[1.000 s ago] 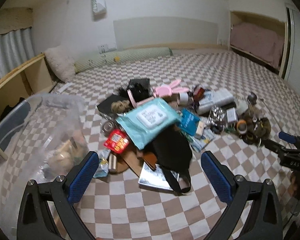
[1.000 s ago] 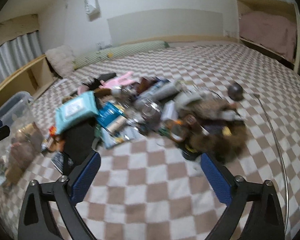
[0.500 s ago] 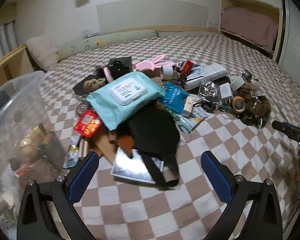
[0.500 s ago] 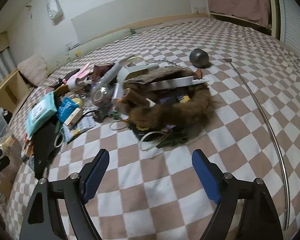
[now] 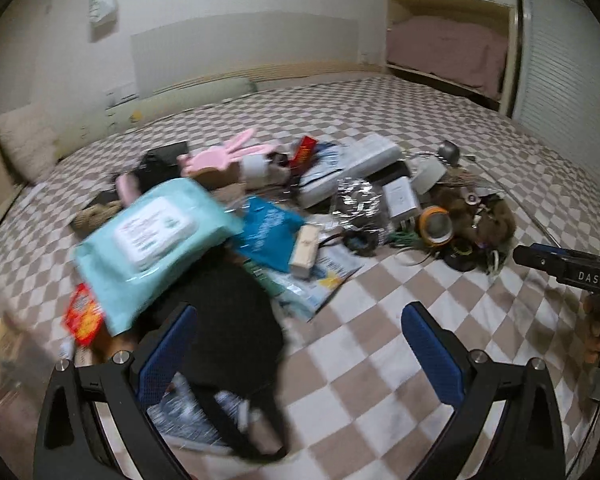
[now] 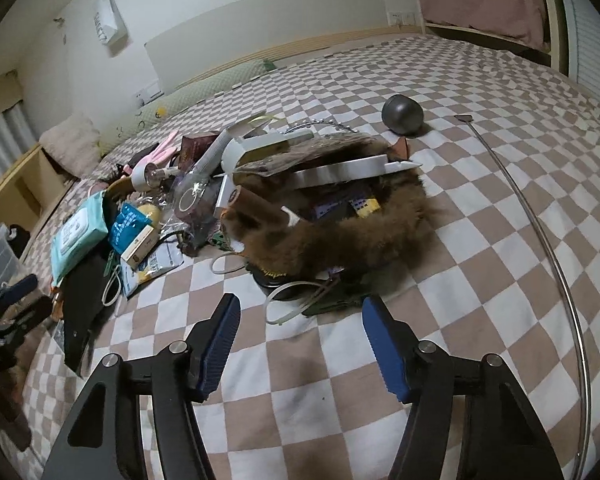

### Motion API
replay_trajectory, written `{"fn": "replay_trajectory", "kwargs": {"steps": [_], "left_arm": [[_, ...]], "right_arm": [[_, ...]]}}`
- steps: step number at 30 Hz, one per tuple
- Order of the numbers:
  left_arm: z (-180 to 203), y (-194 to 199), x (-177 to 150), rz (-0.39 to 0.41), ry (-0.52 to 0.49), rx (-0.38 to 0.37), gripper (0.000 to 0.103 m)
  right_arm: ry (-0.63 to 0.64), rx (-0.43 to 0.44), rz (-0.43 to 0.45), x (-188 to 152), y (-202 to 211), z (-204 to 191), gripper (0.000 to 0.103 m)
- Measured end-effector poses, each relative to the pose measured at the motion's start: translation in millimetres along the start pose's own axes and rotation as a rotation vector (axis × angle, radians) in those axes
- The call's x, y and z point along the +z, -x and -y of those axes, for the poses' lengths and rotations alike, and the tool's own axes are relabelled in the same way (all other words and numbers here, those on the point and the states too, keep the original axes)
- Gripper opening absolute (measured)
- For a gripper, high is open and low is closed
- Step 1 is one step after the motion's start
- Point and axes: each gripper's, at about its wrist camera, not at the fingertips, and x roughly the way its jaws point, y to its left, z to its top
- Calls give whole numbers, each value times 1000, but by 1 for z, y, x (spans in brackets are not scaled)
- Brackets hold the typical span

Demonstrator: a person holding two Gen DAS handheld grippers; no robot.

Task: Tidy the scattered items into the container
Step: 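Move the right gripper toward the brown fur item on the pile, then grasp a small white box with the right gripper while the left gripper grasps a green clipper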

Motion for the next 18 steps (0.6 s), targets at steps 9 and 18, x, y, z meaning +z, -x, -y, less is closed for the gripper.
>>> {"fn": "replay_trajectory", "kwargs": {"steps": [9, 18], "left_arm": [[-6, -53, 23, -53, 157, -159, 102], [-23, -85, 22, -112, 245, -121, 95]], "right_arm": [[-51, 47, 18, 0, 9, 18, 64], [-52, 155, 9, 2, 9, 13, 64]]}}
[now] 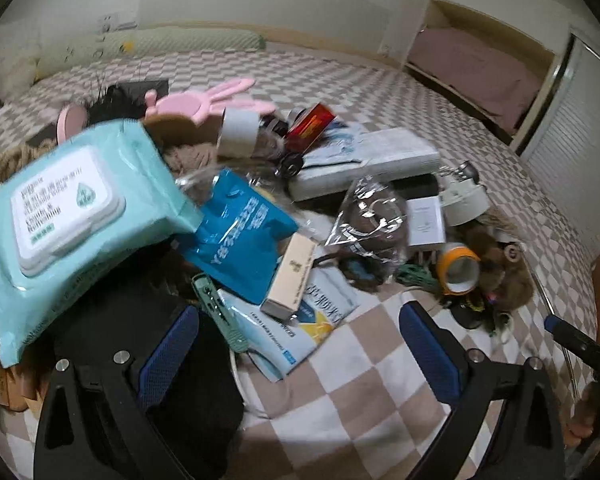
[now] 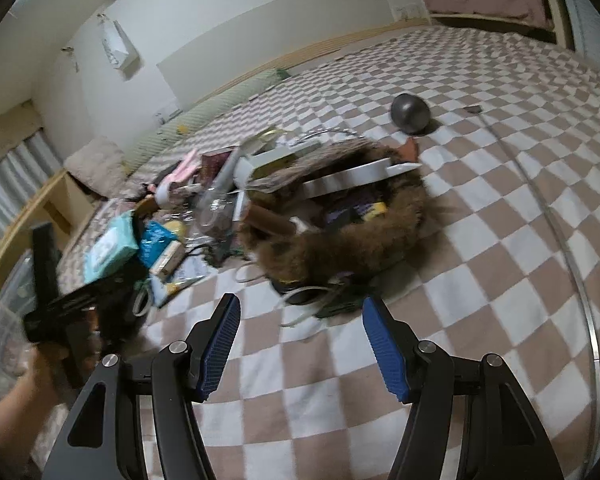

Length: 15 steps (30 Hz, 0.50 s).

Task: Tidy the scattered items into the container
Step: 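Grasp a small white box with the right gripper while the left gripper grasps a green clipper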

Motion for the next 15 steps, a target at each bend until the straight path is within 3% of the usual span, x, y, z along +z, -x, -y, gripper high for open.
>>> {"fn": "replay_trajectory", "kwargs": {"steps": [5, 10, 13, 15], "left_arm": [[-4, -8, -6, -6, 1, 13, 87], [-5, -10, -10, 9, -21, 46, 72], [-8, -9, -13, 21, -30, 64, 60], [-12, -9, -14, 23, -24, 74, 46]], "right_arm": [[47, 42, -5, 0, -3, -14, 64], [48, 91, -22, 1, -11, -24, 64], [44, 119, -37, 5, -19, -31, 64], [52, 128, -45, 9, -26, -39, 64]]}}
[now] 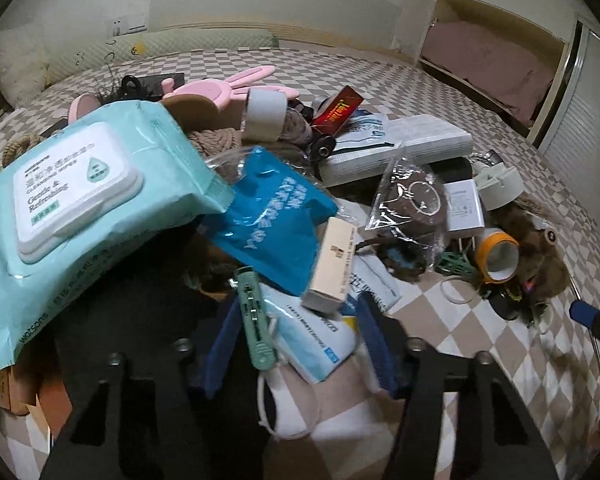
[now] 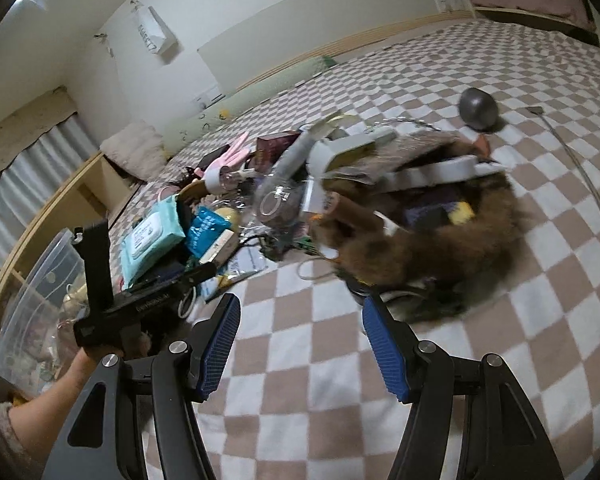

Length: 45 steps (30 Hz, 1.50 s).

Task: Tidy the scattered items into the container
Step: 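Grasp a small white box with the right gripper while the left gripper grasps a green clipper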

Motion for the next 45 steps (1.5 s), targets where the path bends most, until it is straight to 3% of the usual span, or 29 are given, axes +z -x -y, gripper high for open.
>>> {"fn": "replay_trajectory", "kwargs": {"steps": [3, 8, 15, 20, 27, 35, 42, 45], "left_arm": [[-4, -1, -3, 11, 14, 1, 28], [-13, 3, -11, 33, 52, -29, 16], [-13, 12, -19, 33, 38, -47, 16], [-16, 20, -30, 31, 43, -57, 16], [-21, 27, -38, 50, 60, -73, 16], [-21, 24, -41, 46, 60, -75, 16], [-23, 23, -40, 45, 69, -85, 16], [-23, 22, -40, 45, 69, -85, 16]], "right_arm": [[12, 23, -20, 8, -12, -12, 64], [32, 68, -51, 19, -37, -37, 64], [59, 108, -104, 31, -80, -63, 64], [9, 136, -155, 36, -112, -69, 64], [77, 95, -149, 39, -146, -93, 64], [87, 37, -188, 35, -173, -93, 64], [167, -29, -163, 28, -169, -93, 37], [150, -13, -165, 26, -162, -86, 31]]}}
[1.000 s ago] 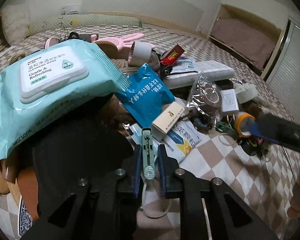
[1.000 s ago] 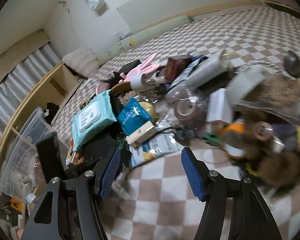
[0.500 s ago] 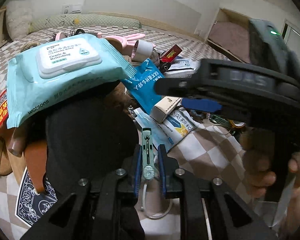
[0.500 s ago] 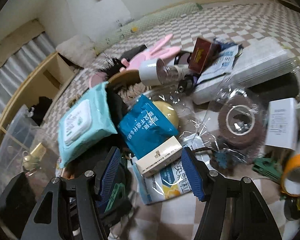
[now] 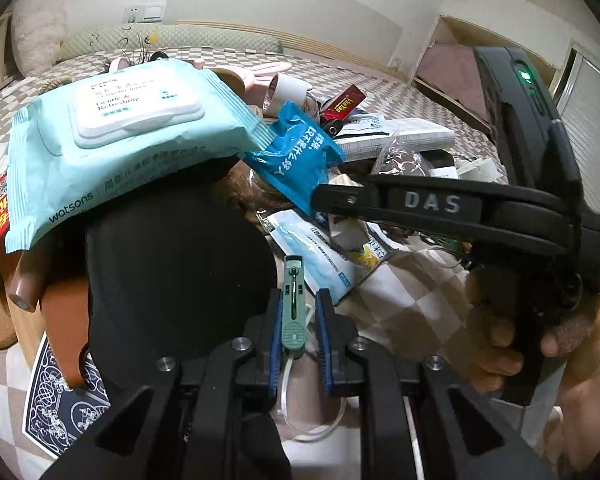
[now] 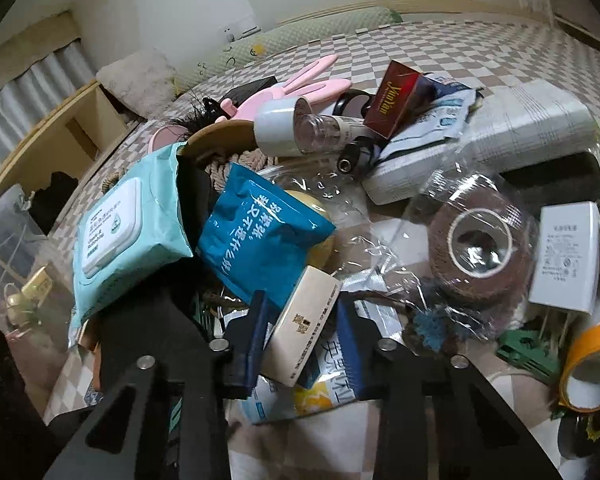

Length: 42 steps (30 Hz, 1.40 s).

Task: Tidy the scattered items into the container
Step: 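Grasp a small white box with the right gripper while the left gripper grasps a green clipper, then lift the white box and green clipper and carry them toward the clear box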

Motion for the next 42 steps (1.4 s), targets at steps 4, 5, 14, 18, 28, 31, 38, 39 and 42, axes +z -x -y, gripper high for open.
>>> {"fn": "replay_trajectory", "kwargs": {"steps": [4, 5, 14, 18, 28, 31, 38, 39, 42], "left_arm": [[-1, 1, -1, 0, -4, 5, 16], [0, 1, -1, 0, -6, 7, 16], [3, 4, -1, 4, -8, 26, 16], [3, 6, -2, 4, 2, 31, 16], [9, 14, -8, -31, 57, 84, 16], [11, 21, -12, -34, 83, 88, 16], [20, 46, -12, -7, 105, 111, 16], [21, 51, -9, 5, 110, 110, 16], [25, 69, 1, 47, 117, 106, 16]], "right_arm": [[-8, 13, -6, -3, 4, 3, 20], [-10, 17, -6, -5, 7, 5, 20], [-16, 23, -19, -17, 16, 6, 20], [-30, 30, -27, -24, 22, 7, 20], [-76, 26, -52, -42, 41, 11, 20], [-87, 20, -45, -45, 50, 11, 20], [-81, 19, 6, -42, 81, 6, 20], [-78, 20, 11, -40, 85, 5, 20], [-64, 19, 36, -35, 98, -2, 20]]}}
